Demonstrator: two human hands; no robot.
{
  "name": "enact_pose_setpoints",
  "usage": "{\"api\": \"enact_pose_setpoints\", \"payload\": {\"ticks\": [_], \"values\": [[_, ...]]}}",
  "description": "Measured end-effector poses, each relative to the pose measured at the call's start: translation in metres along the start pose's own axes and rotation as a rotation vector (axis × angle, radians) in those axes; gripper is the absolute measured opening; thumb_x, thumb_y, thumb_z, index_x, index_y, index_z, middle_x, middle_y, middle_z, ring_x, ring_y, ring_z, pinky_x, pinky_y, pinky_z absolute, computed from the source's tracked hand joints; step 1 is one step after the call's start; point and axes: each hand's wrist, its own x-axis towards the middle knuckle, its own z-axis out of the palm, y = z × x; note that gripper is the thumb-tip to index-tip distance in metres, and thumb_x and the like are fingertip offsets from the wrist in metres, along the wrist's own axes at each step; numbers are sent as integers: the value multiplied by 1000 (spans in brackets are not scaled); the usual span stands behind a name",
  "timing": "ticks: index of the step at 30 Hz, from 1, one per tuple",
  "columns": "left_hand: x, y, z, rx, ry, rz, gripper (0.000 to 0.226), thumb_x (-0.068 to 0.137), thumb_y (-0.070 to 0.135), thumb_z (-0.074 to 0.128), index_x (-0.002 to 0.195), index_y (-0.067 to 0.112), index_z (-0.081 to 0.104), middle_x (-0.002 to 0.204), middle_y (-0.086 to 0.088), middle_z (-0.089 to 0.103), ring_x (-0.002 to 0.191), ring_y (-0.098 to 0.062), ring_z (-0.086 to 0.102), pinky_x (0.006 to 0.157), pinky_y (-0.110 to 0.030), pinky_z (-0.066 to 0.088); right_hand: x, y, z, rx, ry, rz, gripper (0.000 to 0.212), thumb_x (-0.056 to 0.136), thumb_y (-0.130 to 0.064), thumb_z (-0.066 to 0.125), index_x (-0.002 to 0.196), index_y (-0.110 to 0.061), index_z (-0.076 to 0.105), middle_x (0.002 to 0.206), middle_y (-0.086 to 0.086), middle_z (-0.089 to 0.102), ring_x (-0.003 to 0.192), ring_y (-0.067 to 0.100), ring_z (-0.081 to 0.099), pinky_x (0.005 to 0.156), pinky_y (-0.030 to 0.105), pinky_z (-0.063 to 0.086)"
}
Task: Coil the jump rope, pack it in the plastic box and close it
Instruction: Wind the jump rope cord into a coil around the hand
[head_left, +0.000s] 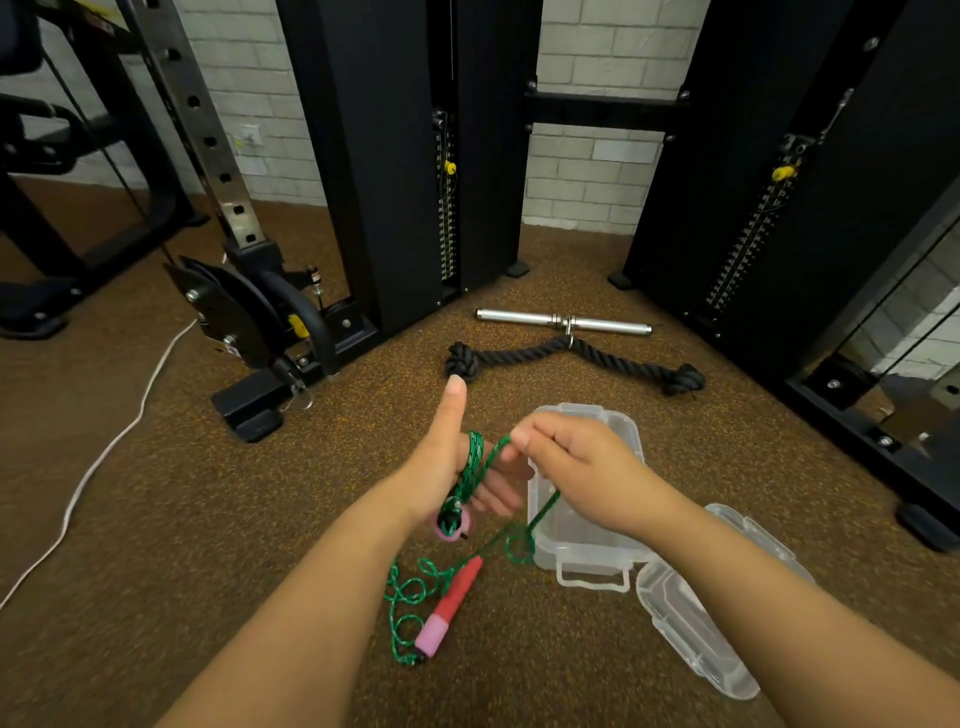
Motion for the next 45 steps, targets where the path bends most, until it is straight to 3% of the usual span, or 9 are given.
{"api": "enact_pose_setpoints", "payload": {"ticks": [7,12,19,23,26,29,33,39,45], "values": [[-7,11,1,-46,-141,-40,107,82,73,-3,83,-5,71,48,-8,59,48,-21,61,53,-22,51,8,16,-2,87,147,64,26,93,-39,51,76,-26,65,78,24,61,64,19,49,67,48,48],[-13,17,8,-147,-226,-7,52,82,52,45,81,4,67,43,-2,58,41,-14,59,43,-19,47,10,20,2,210,170,67,33,84,-48,55,73,-19,63,68,6,50,64,16,45,64,40,41],[-14,17,9,-200,-407,-45,38,89,37,47,79,10,73,47,-3,64,44,-12,64,54,-23,51,13,20,11,357,161,66,32,85,-42,60,68,-16,58,59,-13,50,61,5,45,63,27,39],[-11,20,5,-448,-262,54,42,88,39,45,76,12,75,50,-3,64,43,-13,63,48,-22,52,11,25,22,467,122,116,46,80,-55,55,77,-9,62,67,11,49,64,22,42,62,38,33],[-4,19,-4,-784,-23,166,47,95,37,40,82,11,77,66,-4,73,53,-12,69,52,-22,56,7,33,32,338,54,159,31,94,-36,46,69,-28,60,57,-3,45,54,14,41,56,35,32],[0,16,-16,-831,149,245,51,100,42,31,100,13,73,92,-5,77,76,-13,73,69,-25,56,0,37,40,155,-55,162,25,99,-24,43,79,-30,57,61,-9,47,55,3,44,57,28,37],[0,11,-28,-795,205,231,69,98,54,15,117,9,63,114,-12,71,105,-21,69,95,-35,46,-6,24,38,-29,-86,62,21,98,-28,44,82,-31,57,56,-14,45,54,-1,44,53,15,32],[4,2,-23,-394,263,135,96,87,68,-5,128,6,57,115,-15,70,107,-24,66,107,-42,39,-7,2,35,-208,-107,-150,26,97,-35,44,79,-26,60,64,-30,54,65,-4,51,60,15,34],[-8,-2,-11,103,90,34,102,70,81,-10,72,23,74,58,0,68,63,-24,67,76,-39,50,2,-16,18,109,49,-101,24,92,-35,44,77,-26,61,74,2,63,72,14,58,69,31,47]]}}
